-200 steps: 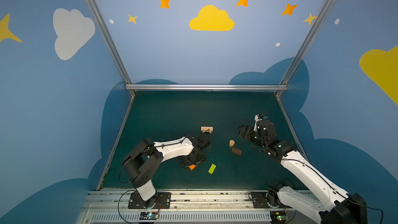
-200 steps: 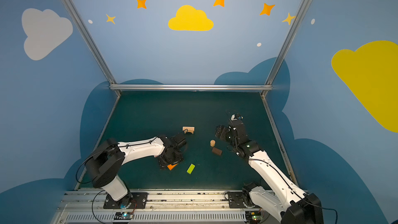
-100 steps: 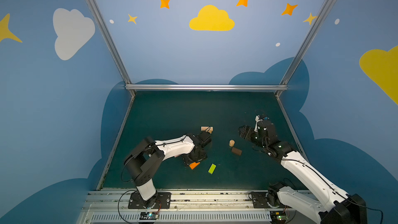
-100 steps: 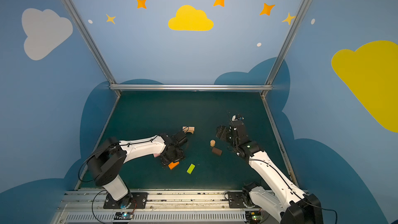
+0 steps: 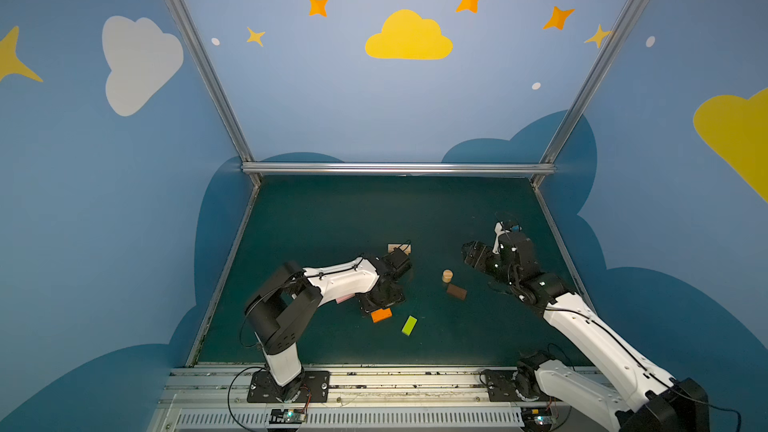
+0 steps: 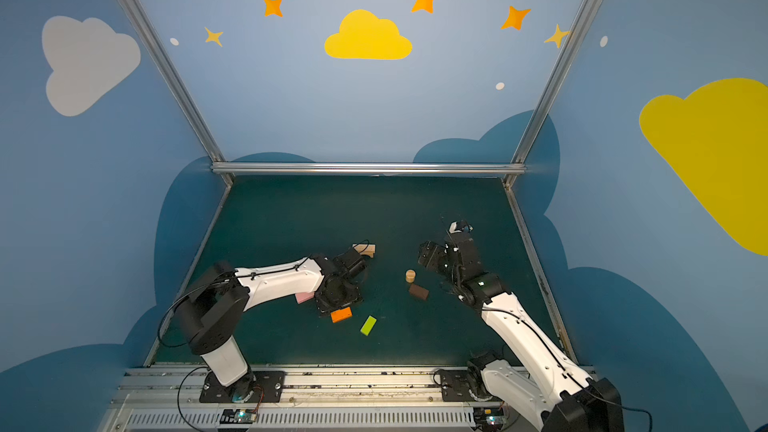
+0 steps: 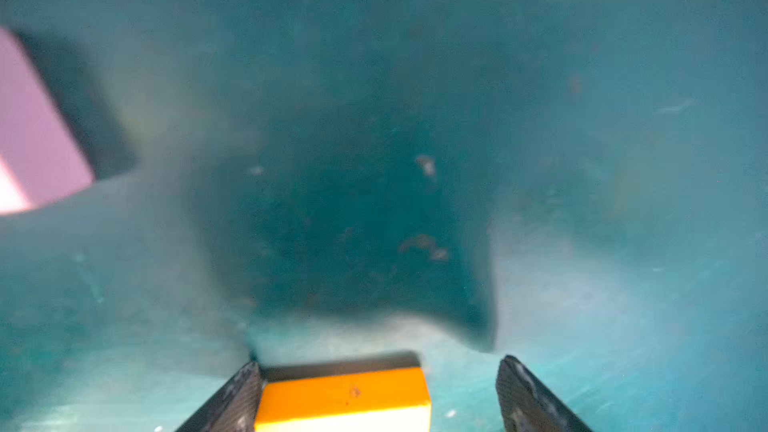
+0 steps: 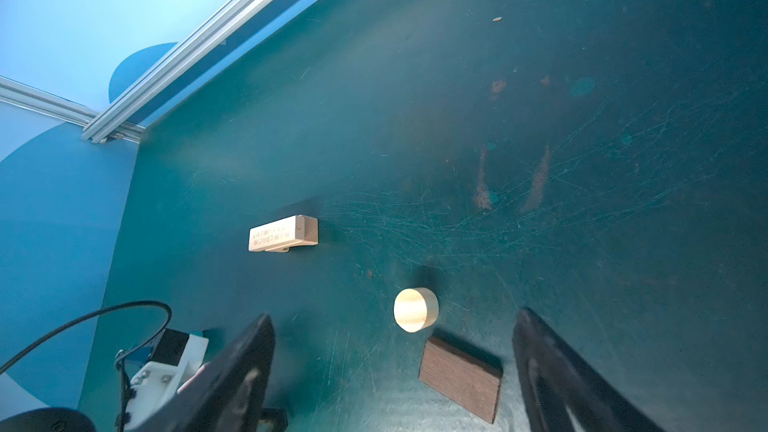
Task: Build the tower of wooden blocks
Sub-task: 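Move the left gripper over the pink block and lower onto it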
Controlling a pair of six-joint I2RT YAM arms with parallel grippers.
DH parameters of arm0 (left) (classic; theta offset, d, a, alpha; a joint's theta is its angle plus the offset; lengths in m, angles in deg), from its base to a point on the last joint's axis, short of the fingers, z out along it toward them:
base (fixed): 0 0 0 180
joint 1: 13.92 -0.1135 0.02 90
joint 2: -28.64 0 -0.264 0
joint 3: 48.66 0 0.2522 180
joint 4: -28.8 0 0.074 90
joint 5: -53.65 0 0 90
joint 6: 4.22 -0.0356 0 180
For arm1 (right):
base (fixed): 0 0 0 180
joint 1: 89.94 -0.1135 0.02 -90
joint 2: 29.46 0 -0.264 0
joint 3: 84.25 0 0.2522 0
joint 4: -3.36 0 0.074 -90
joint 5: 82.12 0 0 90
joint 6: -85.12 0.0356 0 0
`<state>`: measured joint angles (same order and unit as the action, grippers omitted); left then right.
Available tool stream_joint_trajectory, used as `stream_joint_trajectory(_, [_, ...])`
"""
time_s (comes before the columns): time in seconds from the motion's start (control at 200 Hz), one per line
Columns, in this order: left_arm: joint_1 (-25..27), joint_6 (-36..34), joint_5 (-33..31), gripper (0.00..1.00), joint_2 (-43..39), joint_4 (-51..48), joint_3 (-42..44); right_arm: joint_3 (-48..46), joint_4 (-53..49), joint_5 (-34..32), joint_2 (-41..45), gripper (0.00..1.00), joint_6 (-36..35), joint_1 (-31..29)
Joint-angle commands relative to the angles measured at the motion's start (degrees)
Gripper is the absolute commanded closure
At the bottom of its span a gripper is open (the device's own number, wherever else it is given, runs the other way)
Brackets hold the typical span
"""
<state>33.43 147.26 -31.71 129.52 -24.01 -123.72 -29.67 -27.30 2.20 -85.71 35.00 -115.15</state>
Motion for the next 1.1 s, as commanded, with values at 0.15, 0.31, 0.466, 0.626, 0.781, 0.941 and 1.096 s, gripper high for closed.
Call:
stream_joint_trajectory(0.15, [-0.2, -1.3, -1.3, 0.12, -0.7, -2.3, -0.7, -0.7, 0.1, 0.6, 1.2, 0.12, 0.0, 0.4])
stream_joint_trajectory(0.31, [-0.1, 0.0, -2.4, 0.11, -3.5, -3.7, 1.1, -0.7, 0.4, 1.1, 1.0, 0.12, 0.1, 0.4])
stream_joint_trajectory(0.466, [0.0, 1.3, -4.4, 0.11, -6.7, -5.7, 2.8, -0.6, 0.6, 1.5, 0.5, 0.12, 0.1, 0.6])
stream_joint_trajectory(0.626, [-0.9, 1.5, -7.0, 0.10, -10.6, -8.8, 3.8, -0.7, 0.7, 1.6, 0.5, 0.12, 0.1, 0.6])
stream_joint_trajectory(0.781, [-4.4, 0.1, -8.4, 0.09, -14.2, -11.0, 5.5, -0.7, 0.6, 1.6, 0.4, 0.12, -0.1, 0.6])
stream_joint_trajectory(0.941, [-9.0, -1.5, -9.5, 0.09, -18.2, -11.8, 8.2, -0.7, 0.7, 1.5, 0.2, 0.12, -0.1, 0.7])
stream_joint_trajectory(1.096, [-12.7, -4.5, -9.5, 0.08, -19.6, -10.1, 10.2, -0.6, 0.9, 2.1, -0.3, 0.12, -0.4, 0.8])
